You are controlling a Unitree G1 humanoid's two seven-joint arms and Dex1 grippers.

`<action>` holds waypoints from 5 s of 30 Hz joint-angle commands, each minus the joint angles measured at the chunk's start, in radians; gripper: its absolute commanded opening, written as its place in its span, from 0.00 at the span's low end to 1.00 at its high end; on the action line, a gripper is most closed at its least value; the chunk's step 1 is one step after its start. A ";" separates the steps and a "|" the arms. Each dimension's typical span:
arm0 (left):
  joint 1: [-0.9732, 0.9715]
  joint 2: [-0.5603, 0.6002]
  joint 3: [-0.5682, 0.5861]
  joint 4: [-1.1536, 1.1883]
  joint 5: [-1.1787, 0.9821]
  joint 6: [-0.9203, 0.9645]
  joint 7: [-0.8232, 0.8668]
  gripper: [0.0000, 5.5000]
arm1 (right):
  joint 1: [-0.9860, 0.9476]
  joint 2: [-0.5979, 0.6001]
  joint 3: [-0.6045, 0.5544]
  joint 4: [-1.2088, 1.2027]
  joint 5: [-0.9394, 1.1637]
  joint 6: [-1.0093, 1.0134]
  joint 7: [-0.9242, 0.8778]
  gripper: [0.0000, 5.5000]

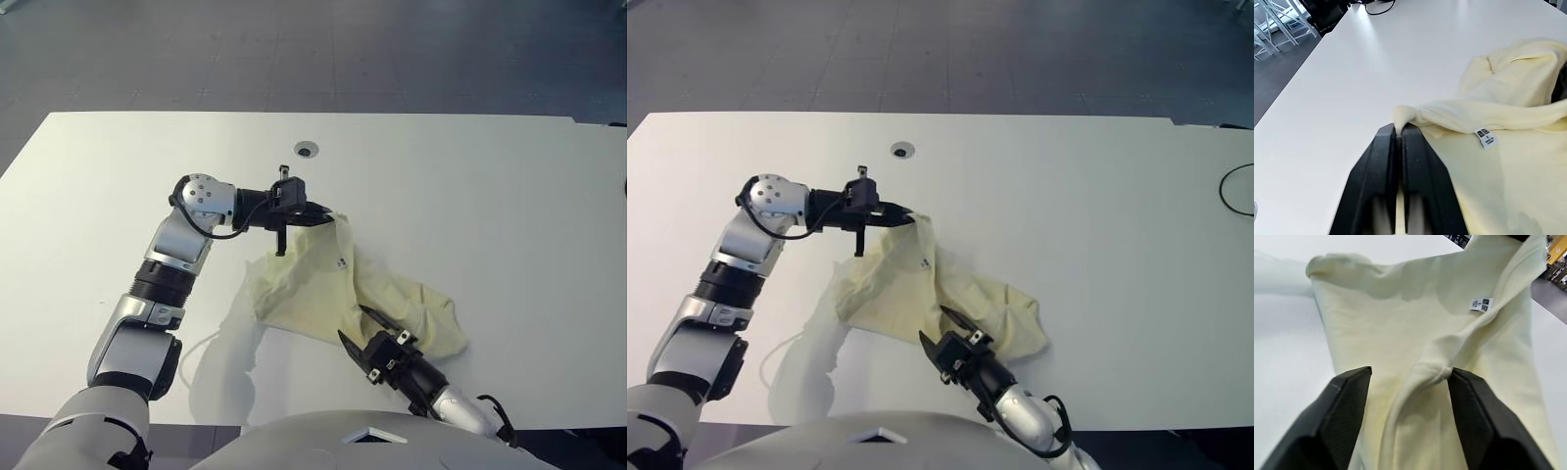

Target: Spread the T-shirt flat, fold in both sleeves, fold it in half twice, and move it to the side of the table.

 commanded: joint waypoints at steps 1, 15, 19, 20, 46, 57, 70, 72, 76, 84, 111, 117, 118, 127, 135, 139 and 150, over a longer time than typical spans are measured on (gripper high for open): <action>-0.011 0.005 -0.002 -0.008 0.007 0.002 0.005 0.00 | -0.006 0.025 -0.009 0.003 -0.049 -0.035 -0.026 0.36; 0.004 0.036 0.032 -0.002 -0.004 -0.005 0.005 0.00 | -0.026 0.036 -0.235 -0.039 -0.038 -0.046 -0.014 0.01; -0.009 0.046 0.058 0.000 -0.018 -0.012 0.006 0.00 | -0.103 0.036 -0.330 -0.051 0.010 -0.035 0.030 0.01; -0.016 0.048 0.068 0.001 -0.023 -0.017 0.008 0.00 | -0.139 0.041 -0.371 -0.049 0.051 -0.007 0.050 0.01; -0.592 0.076 0.008 0.635 0.492 -0.350 0.593 0.00 | -1.582 -0.091 -0.506 1.424 0.200 -0.563 0.319 0.01; -0.650 0.082 -0.041 0.807 0.574 -0.505 0.737 0.00 | -1.800 -0.115 -0.440 1.838 0.039 -0.829 0.122 0.01; -0.100 0.298 0.074 0.107 0.266 -0.483 0.420 0.00 | -1.335 -0.261 -0.533 1.267 0.343 -0.800 0.500 0.01; 0.046 0.339 0.083 -0.053 0.199 -0.449 0.367 0.00 | -1.166 -0.315 -0.550 1.063 0.463 -0.697 0.617 0.01; 0.260 0.413 0.100 -0.247 0.140 -0.418 0.298 0.00 | -0.877 -0.419 -0.576 0.759 0.628 -0.540 0.786 0.01; 0.638 0.592 0.117 -0.513 0.093 -0.362 0.153 0.00 | -0.387 -0.612 -0.568 0.469 0.625 -0.439 1.027 0.01; 0.935 0.691 0.253 -0.823 -0.084 -0.210 0.040 0.34 | -0.025 -0.668 -0.753 0.198 0.707 -0.342 1.126 0.30; 0.900 0.659 0.306 -0.847 -0.118 -0.182 0.062 0.51 | -0.102 -0.661 -0.818 0.204 0.773 -0.262 1.138 0.47; 0.869 0.642 0.288 -0.829 -0.098 -0.182 0.073 0.54 | -0.134 -0.654 -0.812 0.217 0.772 -0.249 1.124 0.50; 0.715 0.494 0.047 -0.648 0.127 -0.231 0.115 0.83 | -0.446 -0.512 -0.647 0.411 0.583 -0.209 0.892 0.77; 0.706 0.485 -0.025 -0.554 0.170 -0.260 0.088 0.98 | -0.595 -0.427 -0.502 0.626 0.289 -0.308 0.713 0.98; 0.636 0.503 -0.004 -0.459 0.224 -0.297 0.106 0.98 | -0.608 -0.431 -0.444 0.717 0.173 -0.380 0.670 0.98; 0.576 0.524 0.001 -0.308 0.246 -0.346 0.115 0.98 | -0.445 -0.579 -0.458 0.695 0.095 -0.469 0.685 0.98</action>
